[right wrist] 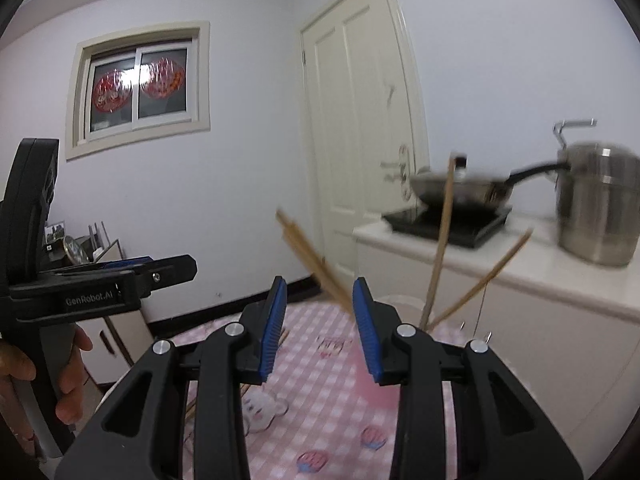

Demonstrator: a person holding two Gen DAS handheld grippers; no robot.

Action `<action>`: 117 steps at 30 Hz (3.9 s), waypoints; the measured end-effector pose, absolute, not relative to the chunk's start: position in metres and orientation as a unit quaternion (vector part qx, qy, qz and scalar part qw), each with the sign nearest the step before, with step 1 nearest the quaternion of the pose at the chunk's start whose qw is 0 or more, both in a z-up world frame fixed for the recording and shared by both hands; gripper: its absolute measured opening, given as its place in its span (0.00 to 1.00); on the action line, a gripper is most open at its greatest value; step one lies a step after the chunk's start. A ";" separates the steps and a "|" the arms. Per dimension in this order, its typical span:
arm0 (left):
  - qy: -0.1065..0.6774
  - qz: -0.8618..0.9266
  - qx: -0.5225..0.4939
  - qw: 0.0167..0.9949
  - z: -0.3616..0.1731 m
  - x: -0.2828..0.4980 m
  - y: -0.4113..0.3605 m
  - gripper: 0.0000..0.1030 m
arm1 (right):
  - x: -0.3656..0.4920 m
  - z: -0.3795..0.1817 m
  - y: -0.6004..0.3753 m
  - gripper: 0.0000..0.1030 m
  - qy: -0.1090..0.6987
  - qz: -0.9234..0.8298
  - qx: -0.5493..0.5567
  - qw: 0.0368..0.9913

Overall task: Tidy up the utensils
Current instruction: 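Move both open tools back over the remaining chopsticks on the table, then close the left tool on one chopstick while the right tool closes on another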

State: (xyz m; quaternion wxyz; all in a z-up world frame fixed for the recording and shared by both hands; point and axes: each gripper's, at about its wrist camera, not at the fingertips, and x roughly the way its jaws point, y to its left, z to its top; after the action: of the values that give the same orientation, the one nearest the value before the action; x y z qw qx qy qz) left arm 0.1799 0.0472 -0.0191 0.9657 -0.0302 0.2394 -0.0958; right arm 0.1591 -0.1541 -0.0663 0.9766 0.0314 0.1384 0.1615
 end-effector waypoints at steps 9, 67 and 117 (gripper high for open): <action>0.325 -0.077 -0.019 0.942 -0.081 0.201 0.077 0.74 | 0.170 -0.119 -0.126 0.31 0.218 0.178 0.039 0.959; 0.510 -0.067 -0.019 0.857 -0.156 0.273 0.091 0.28 | 0.242 -0.164 -0.062 0.52 0.416 0.203 -0.033 0.886; 0.517 -0.091 -0.041 0.850 -0.159 0.310 0.117 0.07 | 0.335 -0.170 -0.020 0.07 0.498 0.234 0.024 0.834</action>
State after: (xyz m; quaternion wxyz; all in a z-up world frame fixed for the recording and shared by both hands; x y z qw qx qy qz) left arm 0.3098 0.1174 -0.1591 0.8503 -0.0414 0.5168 -0.0908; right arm 0.3353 -0.0203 -0.1705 0.8345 0.0237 0.4981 0.2345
